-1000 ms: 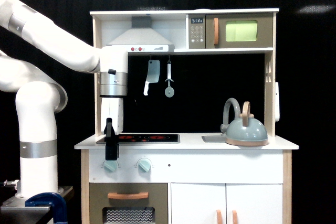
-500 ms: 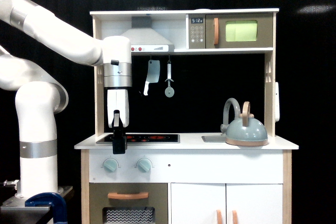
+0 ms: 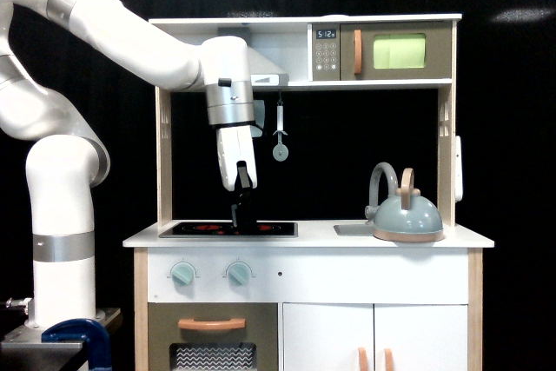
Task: Place the teapot on the stove
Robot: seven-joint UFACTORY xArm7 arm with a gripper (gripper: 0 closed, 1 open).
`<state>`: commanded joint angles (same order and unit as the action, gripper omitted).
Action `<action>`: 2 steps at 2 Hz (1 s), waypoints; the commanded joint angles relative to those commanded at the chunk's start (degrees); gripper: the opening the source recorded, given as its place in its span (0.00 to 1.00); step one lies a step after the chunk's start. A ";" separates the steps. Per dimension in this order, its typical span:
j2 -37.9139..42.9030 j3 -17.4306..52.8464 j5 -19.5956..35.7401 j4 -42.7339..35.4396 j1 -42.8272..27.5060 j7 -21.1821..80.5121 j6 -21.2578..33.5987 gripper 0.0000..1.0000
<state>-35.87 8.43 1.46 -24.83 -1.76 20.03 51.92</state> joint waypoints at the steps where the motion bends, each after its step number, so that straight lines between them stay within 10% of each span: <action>1: 18.35 13.00 9.90 -15.72 -9.56 27.46 -4.35 1.00; 2: 38.13 20.13 28.83 -37.11 -13.42 64.01 11.41 1.00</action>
<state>2.26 28.56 30.29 -61.94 -15.18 84.04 63.33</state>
